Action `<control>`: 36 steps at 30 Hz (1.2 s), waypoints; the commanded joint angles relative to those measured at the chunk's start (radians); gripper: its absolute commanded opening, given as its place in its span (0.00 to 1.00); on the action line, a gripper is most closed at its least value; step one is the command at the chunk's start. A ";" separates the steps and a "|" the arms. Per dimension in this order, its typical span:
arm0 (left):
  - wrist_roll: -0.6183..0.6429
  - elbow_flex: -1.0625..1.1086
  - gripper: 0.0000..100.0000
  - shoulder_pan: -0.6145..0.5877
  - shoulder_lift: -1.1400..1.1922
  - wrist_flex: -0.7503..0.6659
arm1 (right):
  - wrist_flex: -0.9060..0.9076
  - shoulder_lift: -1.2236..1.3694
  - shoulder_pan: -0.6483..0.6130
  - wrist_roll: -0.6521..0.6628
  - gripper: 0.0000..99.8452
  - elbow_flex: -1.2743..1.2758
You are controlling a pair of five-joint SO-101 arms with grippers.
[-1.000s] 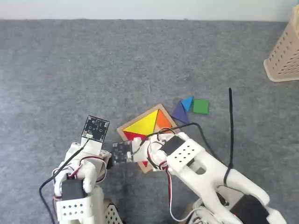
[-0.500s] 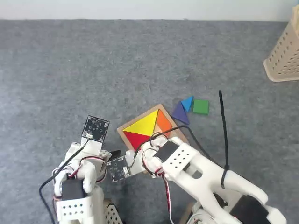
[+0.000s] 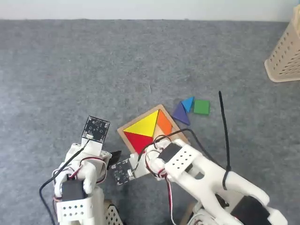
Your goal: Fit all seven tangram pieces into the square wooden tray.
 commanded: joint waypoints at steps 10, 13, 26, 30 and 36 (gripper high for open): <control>-0.005 -0.005 0.35 0.005 -0.014 0.000 | -0.004 -0.001 0.028 -0.049 0.17 -0.075; -0.005 -0.005 0.35 0.005 -0.014 0.000 | 0.104 0.013 0.028 -0.044 0.17 -0.146; -0.005 -0.005 0.35 0.005 -0.014 0.000 | 0.168 0.351 0.028 -0.048 0.17 -0.385; -0.005 -0.005 0.35 0.005 -0.014 0.000 | 0.168 0.358 0.031 -0.048 0.17 -0.391; -0.005 -0.005 0.35 0.005 -0.014 0.000 | 0.166 0.358 0.062 -0.153 0.16 -0.387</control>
